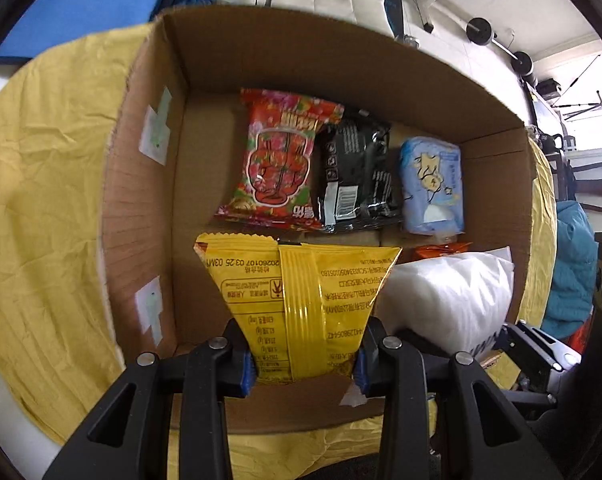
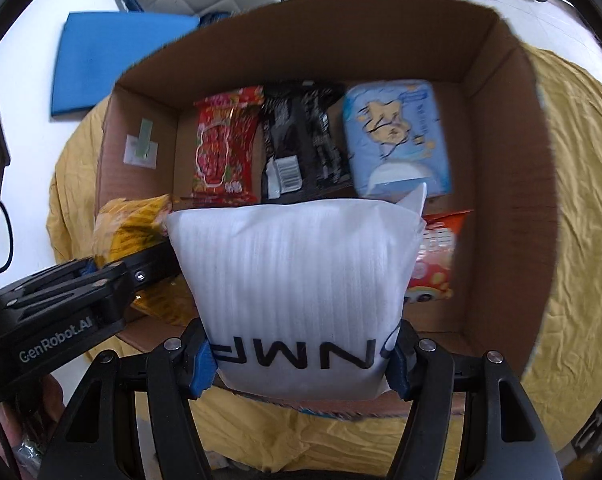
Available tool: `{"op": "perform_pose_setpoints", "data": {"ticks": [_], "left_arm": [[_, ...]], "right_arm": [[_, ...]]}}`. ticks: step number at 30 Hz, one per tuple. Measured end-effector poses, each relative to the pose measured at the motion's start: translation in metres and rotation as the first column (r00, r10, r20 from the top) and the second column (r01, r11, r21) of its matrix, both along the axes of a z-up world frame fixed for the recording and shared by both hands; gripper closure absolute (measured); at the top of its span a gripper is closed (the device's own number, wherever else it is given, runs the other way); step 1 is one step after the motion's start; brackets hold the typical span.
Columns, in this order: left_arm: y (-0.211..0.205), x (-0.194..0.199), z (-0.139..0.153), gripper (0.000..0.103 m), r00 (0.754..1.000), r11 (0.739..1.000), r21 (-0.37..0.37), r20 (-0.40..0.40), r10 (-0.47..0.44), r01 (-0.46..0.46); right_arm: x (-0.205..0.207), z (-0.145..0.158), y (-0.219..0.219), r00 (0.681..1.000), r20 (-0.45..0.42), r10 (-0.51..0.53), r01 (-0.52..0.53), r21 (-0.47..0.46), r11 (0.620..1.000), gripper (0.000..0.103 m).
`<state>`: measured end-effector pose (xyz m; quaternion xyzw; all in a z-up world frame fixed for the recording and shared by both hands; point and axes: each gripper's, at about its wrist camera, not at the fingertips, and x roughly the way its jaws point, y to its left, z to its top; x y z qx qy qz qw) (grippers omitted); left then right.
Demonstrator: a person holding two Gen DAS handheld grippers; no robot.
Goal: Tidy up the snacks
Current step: 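Carry the yellow bag and white pouch into the box, then open both tools to release the items in the box and withdraw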
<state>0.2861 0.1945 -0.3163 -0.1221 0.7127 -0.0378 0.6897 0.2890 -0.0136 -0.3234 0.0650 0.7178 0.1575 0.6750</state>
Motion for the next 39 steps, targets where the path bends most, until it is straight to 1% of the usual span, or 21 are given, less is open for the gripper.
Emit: {"op": "perform_pose_setpoints", "data": {"ticks": [3, 5, 6, 8, 13, 16, 20, 25, 30, 33, 35, 36, 39], "left_arm": [[0.007, 0.005, -0.024, 0.070, 0.998, 1.000, 0.006, -0.066, -0.023, 0.023], [0.009, 0.006, -0.035, 0.070, 0.995, 0.999, 0.012, -0.095, -0.036, 0.038], [0.009, 0.008, -0.042, 0.070, 0.991, 0.998, 0.015, -0.118, -0.060, 0.062], [0.010, 0.009, -0.052, 0.070, 0.986, 0.997, 0.020, -0.148, -0.073, 0.076], [0.013, 0.013, -0.081, 0.070, 0.966, 0.995, -0.024, -0.242, -0.095, 0.092], [0.014, 0.013, -0.094, 0.069, 0.958, 0.994, -0.014, -0.268, -0.105, 0.105], [0.013, 0.013, -0.097, 0.069, 0.950, 0.991, 0.001, -0.287, -0.124, 0.130], [0.014, 0.013, -0.097, 0.068, 0.945, 0.990, 0.007, -0.301, -0.130, 0.139], [0.013, 0.016, -0.092, 0.059, 0.941, 0.992, 0.000, -0.317, -0.120, 0.126], [0.010, 0.011, -0.087, 0.054, 0.942, 0.994, -0.012, -0.319, -0.104, 0.106], [0.002, 0.005, -0.085, 0.053, 0.946, 0.994, 0.002, -0.307, -0.106, 0.112], [0.001, 0.003, -0.081, 0.053, 0.948, 0.993, 0.009, -0.299, -0.106, 0.114], [-0.005, -0.002, -0.068, 0.053, 0.957, 0.993, 0.032, -0.271, -0.104, 0.117]], "right_arm": [[0.002, -0.022, 0.011, 0.998, -0.057, 0.014, -0.014, -0.003, 1.000, 0.034], [0.003, -0.035, 0.016, 0.996, -0.083, 0.019, -0.019, -0.006, 1.000, 0.034], [0.004, -0.042, 0.019, 0.995, -0.094, 0.028, -0.029, -0.011, 1.000, 0.034], [0.006, -0.049, 0.021, 0.994, -0.107, 0.030, -0.032, -0.016, 0.999, 0.034], [0.011, -0.069, 0.029, 0.989, -0.138, 0.051, -0.058, -0.052, 0.997, 0.033], [0.012, -0.080, 0.029, 0.987, -0.152, 0.049, -0.061, -0.069, 0.996, 0.033], [0.010, -0.088, 0.041, 0.986, -0.145, 0.077, -0.092, -0.095, 0.991, 0.031], [0.013, -0.097, 0.045, 0.982, -0.171, 0.079, -0.094, -0.080, 0.992, 0.028], [0.013, -0.101, 0.035, 0.978, -0.194, 0.074, -0.090, -0.074, 0.993, 0.025], [0.012, -0.099, 0.028, 0.977, -0.195, 0.083, -0.099, -0.072, 0.992, 0.023], [0.012, -0.093, 0.021, 0.979, -0.184, 0.091, -0.107, -0.080, 0.991, 0.021], [0.012, -0.090, 0.020, 0.980, -0.176, 0.097, -0.114, -0.087, 0.990, 0.020], [0.010, -0.078, 0.016, 0.981, -0.156, 0.111, -0.127, -0.100, 0.987, 0.019]]}}
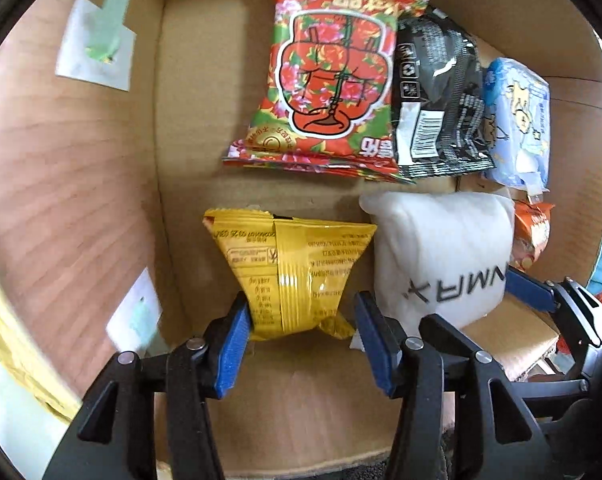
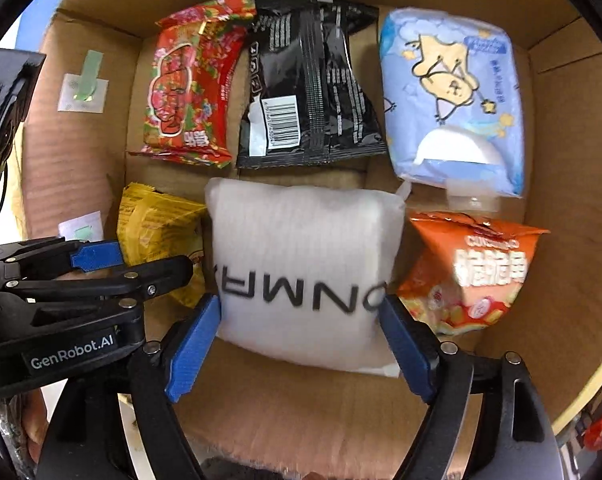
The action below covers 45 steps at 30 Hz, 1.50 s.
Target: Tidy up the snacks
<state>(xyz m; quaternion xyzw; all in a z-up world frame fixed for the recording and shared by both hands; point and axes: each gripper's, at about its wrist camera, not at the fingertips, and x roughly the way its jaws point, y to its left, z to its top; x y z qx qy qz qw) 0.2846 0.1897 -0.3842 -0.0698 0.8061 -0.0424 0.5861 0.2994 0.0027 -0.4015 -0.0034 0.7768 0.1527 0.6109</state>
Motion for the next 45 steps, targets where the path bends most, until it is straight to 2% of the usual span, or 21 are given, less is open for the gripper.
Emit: {"op": "perform_pose_setpoints", "data": {"ticks": [6, 12, 15, 16, 21, 24, 28, 30, 33, 45], "left_arm": [[-0.011, -0.011, 0.035, 0.053, 0.994, 0.998, 0.066, 0.104, -0.025, 0.018], [-0.016, -0.037, 0.089, 0.053, 0.971, 0.996, 0.088, 0.240, -0.003, -0.019], [-0.020, -0.046, 0.112, 0.053, 0.948, 0.993, 0.114, 0.318, -0.004, -0.034], [-0.015, -0.050, 0.124, 0.053, 0.943, 0.993, 0.115, 0.334, -0.005, -0.036], [-0.013, -0.064, 0.151, 0.023, 0.901, 0.995, 0.090, 0.433, 0.009, -0.053], [-0.009, -0.057, 0.155, 0.010, 0.884, 0.993, 0.098, 0.468, 0.010, -0.063], [-0.011, -0.062, 0.159, 0.009, 0.859, 0.992, 0.089, 0.511, 0.028, -0.085], [-0.013, -0.068, 0.162, 0.002, 0.847, 0.991, 0.094, 0.531, 0.032, -0.097], [-0.018, -0.079, 0.170, 0.001, 0.826, 0.987, 0.118, 0.563, 0.023, -0.107], [-0.037, -0.109, 0.225, 0.001, 0.744, 0.988, 0.109, 0.668, 0.010, -0.111]], "right_arm": [[-0.008, 0.023, -0.012, 0.999, 0.051, 0.007, -0.005, -0.037, 0.999, 0.016], [-0.021, 0.061, -0.030, 0.985, 0.170, -0.031, 0.046, -0.082, 0.996, 0.015], [-0.028, 0.078, -0.044, 0.973, 0.223, -0.063, 0.082, -0.075, 0.994, 0.000], [-0.031, 0.081, -0.047, 0.969, 0.236, -0.071, 0.091, -0.075, 0.993, 0.000], [-0.042, 0.103, -0.061, 0.949, 0.293, -0.114, 0.141, -0.073, 0.987, 0.000], [-0.051, 0.108, -0.065, 0.933, 0.336, -0.126, 0.164, -0.086, 0.983, 0.000], [-0.064, 0.123, -0.075, 0.918, 0.377, -0.125, 0.170, -0.088, 0.981, 0.000], [-0.069, 0.134, -0.080, 0.905, 0.406, -0.125, 0.174, -0.088, 0.981, 0.000], [-0.076, 0.147, -0.085, 0.893, 0.428, -0.140, 0.188, -0.072, 0.979, 0.000], [-0.096, 0.196, -0.099, 0.849, 0.506, -0.156, 0.204, -0.041, 0.978, 0.000]]}}
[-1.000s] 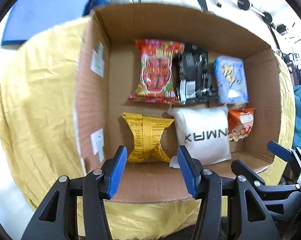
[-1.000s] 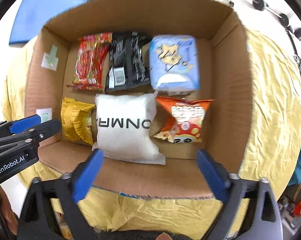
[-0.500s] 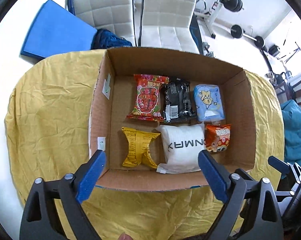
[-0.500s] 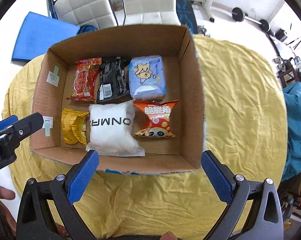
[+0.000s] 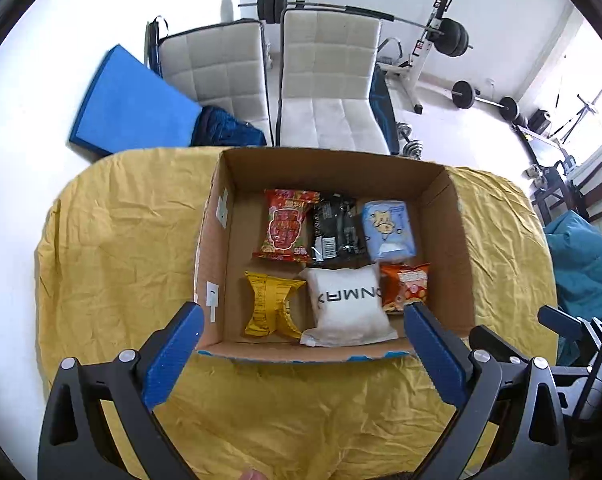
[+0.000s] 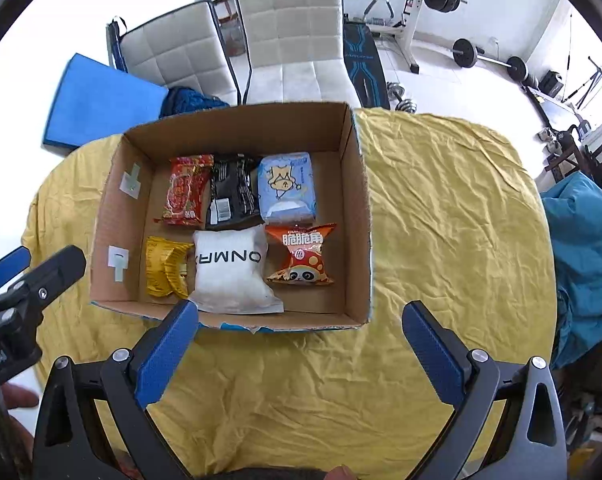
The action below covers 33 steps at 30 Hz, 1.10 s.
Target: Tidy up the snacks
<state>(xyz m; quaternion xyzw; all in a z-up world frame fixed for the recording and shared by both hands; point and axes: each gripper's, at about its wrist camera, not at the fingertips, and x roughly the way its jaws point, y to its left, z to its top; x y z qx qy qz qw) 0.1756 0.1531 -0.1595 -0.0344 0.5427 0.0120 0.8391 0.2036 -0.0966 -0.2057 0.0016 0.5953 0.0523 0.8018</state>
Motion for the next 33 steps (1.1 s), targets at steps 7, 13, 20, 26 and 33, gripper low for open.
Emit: {"op": "perform_pose_setpoints", "data": {"ticks": [7, 13, 20, 26, 33], "left_arm": [[-0.016, -0.036, 0.050, 0.001, 0.995, 1.000, 0.018, 0.098, 0.006, -0.008], [-0.028, -0.078, 0.104, 0.001, 0.981, 0.999, 0.045, 0.191, 0.015, -0.025], [-0.034, -0.115, 0.144, 0.001, 0.980, 1.000, 0.001, 0.196, 0.008, -0.009], [-0.036, -0.137, 0.172, 0.001, 0.974, 1.000, 0.016, 0.228, 0.010, -0.014], [-0.032, -0.150, 0.191, 0.001, 0.961, 0.998, 0.048, 0.274, 0.036, -0.050]], "right_arm": [[-0.028, 0.039, -0.011, 0.999, 0.051, 0.008, -0.011, 0.051, 0.999, 0.000], [-0.071, 0.098, -0.029, 0.988, 0.153, -0.014, 0.002, 0.076, 0.997, 0.000], [-0.122, 0.161, -0.040, 0.971, 0.240, 0.008, -0.030, 0.091, 0.995, 0.000], [-0.157, 0.206, -0.042, 0.948, 0.315, 0.037, -0.061, 0.066, 0.996, 0.000], [-0.168, 0.227, -0.051, 0.940, 0.341, 0.026, -0.040, 0.035, 0.999, 0.000]]}}
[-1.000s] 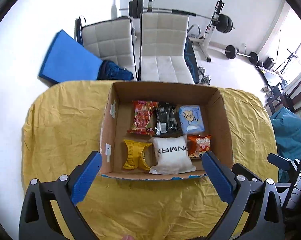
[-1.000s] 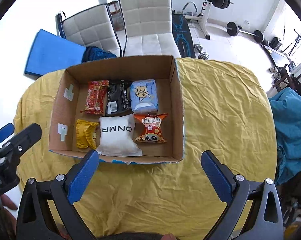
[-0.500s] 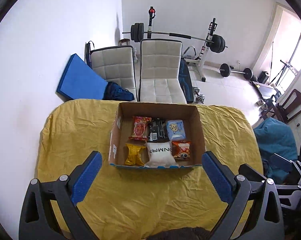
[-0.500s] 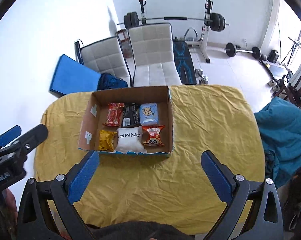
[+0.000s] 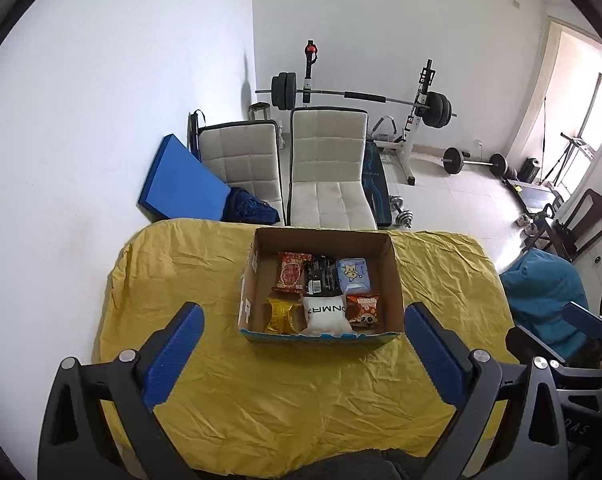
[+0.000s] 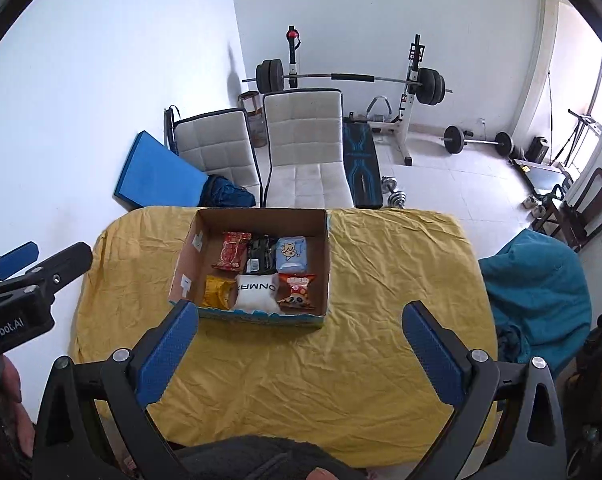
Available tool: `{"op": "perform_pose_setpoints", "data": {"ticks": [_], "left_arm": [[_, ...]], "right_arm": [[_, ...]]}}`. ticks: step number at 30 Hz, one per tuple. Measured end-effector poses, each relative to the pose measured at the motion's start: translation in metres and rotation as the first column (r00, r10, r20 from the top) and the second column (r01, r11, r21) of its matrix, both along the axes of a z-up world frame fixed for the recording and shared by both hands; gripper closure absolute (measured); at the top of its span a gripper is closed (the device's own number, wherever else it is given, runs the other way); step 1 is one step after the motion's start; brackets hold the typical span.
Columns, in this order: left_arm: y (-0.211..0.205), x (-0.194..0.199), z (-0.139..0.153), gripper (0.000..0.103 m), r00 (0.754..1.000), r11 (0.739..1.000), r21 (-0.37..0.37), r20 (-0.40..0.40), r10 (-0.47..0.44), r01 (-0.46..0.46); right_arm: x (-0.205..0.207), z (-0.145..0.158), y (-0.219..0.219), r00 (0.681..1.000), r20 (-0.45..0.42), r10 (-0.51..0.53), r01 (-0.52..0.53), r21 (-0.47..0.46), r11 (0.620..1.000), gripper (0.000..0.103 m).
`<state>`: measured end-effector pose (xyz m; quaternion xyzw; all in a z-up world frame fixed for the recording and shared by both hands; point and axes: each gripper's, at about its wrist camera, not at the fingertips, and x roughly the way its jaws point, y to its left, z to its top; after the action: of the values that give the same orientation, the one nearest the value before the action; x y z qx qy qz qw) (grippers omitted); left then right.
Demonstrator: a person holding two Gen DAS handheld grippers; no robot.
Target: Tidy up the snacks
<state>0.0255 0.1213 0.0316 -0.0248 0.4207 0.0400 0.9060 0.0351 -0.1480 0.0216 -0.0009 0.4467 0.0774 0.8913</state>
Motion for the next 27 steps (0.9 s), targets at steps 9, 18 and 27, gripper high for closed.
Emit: {"op": "perform_pose_setpoints", "data": {"ticks": [9, 18, 27], "left_arm": [[-0.006, -0.005, -0.022, 0.001, 0.998, 1.000, -0.024, -0.068, -0.003, 0.001], [-0.003, -0.004, -0.045, 0.001, 0.988, 0.998, -0.055, -0.151, 0.016, -0.024], [-0.006, -0.003, -0.048, 0.001, 0.985, 0.999, -0.038, -0.169, 0.023, -0.030]], "right_arm": [[0.006, -0.014, -0.006, 0.999, -0.049, -0.012, 0.012, -0.011, 1.000, 0.000], [0.010, -0.033, -0.015, 0.996, -0.087, -0.034, 0.034, -0.009, 0.999, 0.000], [0.014, -0.041, -0.019, 0.994, -0.104, -0.035, 0.035, 0.001, 0.999, 0.000]]}}
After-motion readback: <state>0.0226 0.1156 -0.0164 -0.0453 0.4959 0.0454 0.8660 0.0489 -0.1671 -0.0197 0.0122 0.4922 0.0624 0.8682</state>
